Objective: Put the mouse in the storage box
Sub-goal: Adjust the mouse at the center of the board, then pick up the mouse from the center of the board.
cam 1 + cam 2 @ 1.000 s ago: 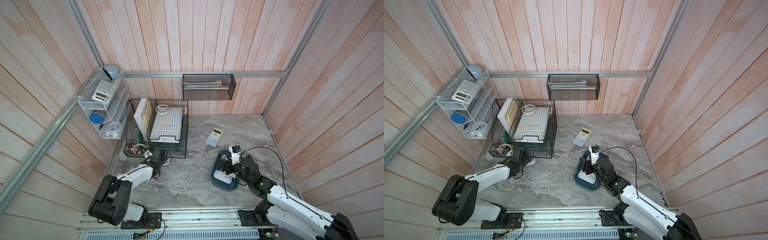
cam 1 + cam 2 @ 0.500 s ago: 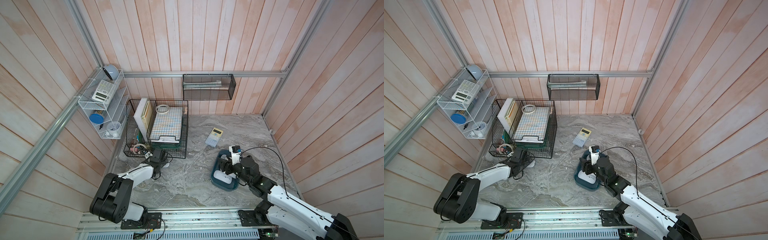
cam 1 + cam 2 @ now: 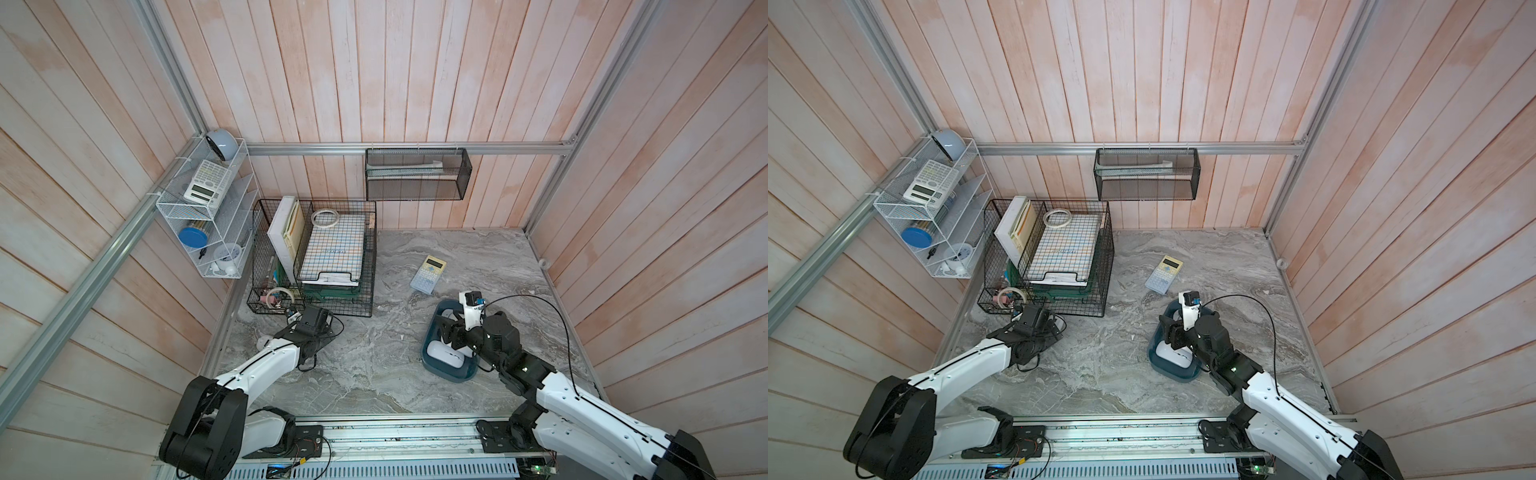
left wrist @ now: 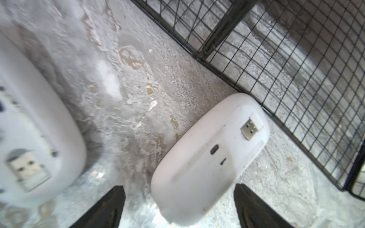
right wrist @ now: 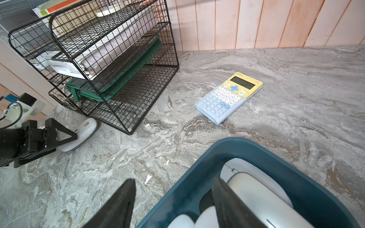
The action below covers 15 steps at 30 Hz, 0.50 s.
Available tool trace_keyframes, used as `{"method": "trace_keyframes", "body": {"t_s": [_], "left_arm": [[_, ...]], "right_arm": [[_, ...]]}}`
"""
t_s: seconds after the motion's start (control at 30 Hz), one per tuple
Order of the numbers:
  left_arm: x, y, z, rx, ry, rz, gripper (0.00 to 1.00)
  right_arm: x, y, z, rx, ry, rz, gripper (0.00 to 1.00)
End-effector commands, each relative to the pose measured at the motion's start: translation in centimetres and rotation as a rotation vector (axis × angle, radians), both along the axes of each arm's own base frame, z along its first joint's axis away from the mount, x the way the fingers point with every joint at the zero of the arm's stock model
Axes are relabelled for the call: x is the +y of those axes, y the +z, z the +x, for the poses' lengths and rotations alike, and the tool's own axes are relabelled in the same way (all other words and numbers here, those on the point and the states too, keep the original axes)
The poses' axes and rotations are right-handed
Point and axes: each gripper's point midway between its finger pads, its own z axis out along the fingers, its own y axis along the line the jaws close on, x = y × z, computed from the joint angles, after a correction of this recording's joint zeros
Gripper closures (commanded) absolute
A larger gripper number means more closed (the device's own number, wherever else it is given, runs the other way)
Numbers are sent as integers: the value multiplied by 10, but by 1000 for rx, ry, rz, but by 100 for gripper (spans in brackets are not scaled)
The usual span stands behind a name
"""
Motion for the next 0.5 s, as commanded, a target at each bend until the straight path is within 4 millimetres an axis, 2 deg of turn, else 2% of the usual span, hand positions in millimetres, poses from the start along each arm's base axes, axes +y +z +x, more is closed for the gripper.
{"method": "trace_keyframes", "body": {"t_s": [0.0, 0.23, 0.47], "left_arm": [[2, 18, 13, -7, -66, 65, 6], [-14, 24, 42, 20, -257, 129, 3], [-14, -2, 44, 108, -263, 111, 0]], "right_arm": [[0, -1, -1, 0, 2, 7, 32], [-3, 1, -1, -10, -9, 8, 32], [-1, -1, -1, -2, -2, 7, 32]]}}
